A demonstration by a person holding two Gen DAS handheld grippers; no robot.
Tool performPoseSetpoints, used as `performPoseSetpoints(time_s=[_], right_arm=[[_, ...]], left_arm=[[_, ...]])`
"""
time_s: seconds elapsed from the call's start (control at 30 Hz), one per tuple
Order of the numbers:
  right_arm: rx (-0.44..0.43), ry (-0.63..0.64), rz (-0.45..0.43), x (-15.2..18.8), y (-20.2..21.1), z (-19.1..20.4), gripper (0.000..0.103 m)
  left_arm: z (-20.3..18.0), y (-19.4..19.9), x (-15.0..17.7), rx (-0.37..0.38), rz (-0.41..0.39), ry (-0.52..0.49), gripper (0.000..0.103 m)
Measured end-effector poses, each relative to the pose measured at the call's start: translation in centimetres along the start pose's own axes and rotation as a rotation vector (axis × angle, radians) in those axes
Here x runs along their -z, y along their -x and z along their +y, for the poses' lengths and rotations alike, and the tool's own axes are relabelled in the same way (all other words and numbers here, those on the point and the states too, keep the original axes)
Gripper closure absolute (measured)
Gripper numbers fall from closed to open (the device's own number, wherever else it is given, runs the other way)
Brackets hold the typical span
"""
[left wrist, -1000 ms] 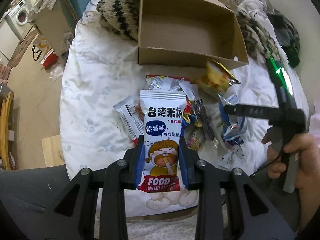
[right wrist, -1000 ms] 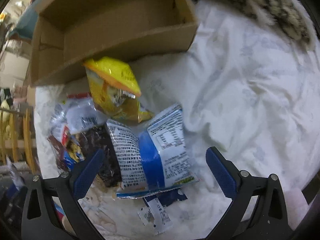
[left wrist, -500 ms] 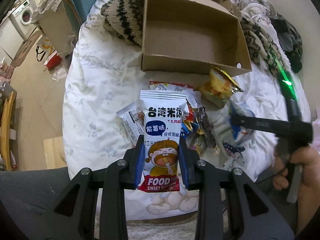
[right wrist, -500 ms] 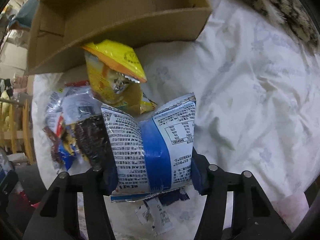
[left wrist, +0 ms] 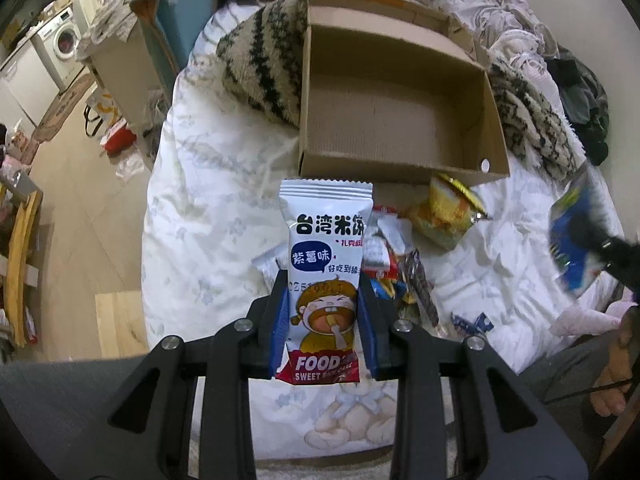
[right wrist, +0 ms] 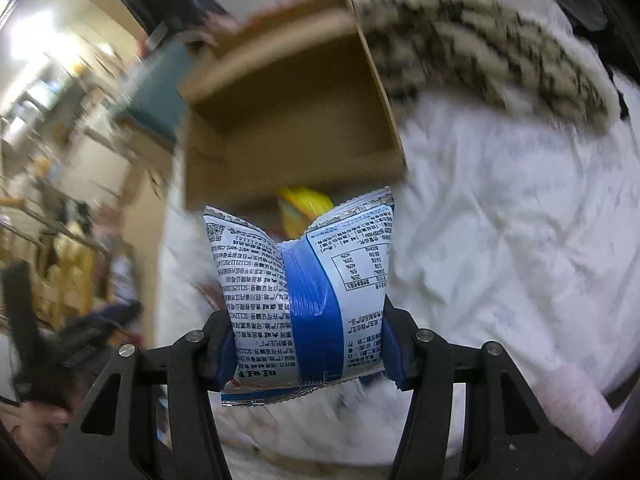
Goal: Organize snacks
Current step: 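Carry both packets over the cardboard box and release them inside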
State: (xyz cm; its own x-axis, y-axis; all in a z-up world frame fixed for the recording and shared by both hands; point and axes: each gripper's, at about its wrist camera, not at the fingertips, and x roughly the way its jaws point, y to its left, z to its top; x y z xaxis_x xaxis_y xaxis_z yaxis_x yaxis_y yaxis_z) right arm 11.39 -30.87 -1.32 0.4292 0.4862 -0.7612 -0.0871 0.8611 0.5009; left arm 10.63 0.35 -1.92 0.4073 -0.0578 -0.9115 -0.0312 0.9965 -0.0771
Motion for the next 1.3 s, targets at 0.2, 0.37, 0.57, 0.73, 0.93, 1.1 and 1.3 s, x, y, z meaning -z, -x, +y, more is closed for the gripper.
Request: performPoseSetpoints(time_s=[0.2, 0.37, 0.57, 0.73, 0.93, 1.1, 1.3], right_arm=[[-0.034, 0.003, -0.139, -1.3, -0.8, 2.1, 0.044], [-0.019, 0.015, -0.222, -2.8, -0.3, 2.5, 0.044], [-0.004, 0.040, -0.221, -5.9, -2.0, 2.9, 0.044], [0.005, 0.045, -0.187, -8.1, -4.8, 2.9, 0.044], [0.025, 0.052, -0.130, -9.7, -8.4, 2.5, 0.044], [0.059, 0.014, -0.083, -9.6, -11.1, 0.9, 0.043], [0.107, 0.011, -0.049, -9.3, -12.7, 0.2, 0.043]], left_arm=[[-0.2, 0.3, -3.3, 0.004, -0.080, -0.022, 0.076], [-0.4, 0.7, -6.5, 0.021, -0.150, -0.048, 0.076], [-0.7, -0.6, -10.2, 0.029, -0.165, -0.034, 0.076], [-1.8, -2.4, -12.5, 0.021, -0.176, -0.038, 0.076], [-2.6, -5.5, -14.2, 0.023, -0.164, -0.042, 0.076], [-2.1, -8.6, -13.9, 0.009, -0.132, -0.018, 0.076], [-2.1, -9.6, -13.8, 0.001, -0.138, -0.043, 0.076]])
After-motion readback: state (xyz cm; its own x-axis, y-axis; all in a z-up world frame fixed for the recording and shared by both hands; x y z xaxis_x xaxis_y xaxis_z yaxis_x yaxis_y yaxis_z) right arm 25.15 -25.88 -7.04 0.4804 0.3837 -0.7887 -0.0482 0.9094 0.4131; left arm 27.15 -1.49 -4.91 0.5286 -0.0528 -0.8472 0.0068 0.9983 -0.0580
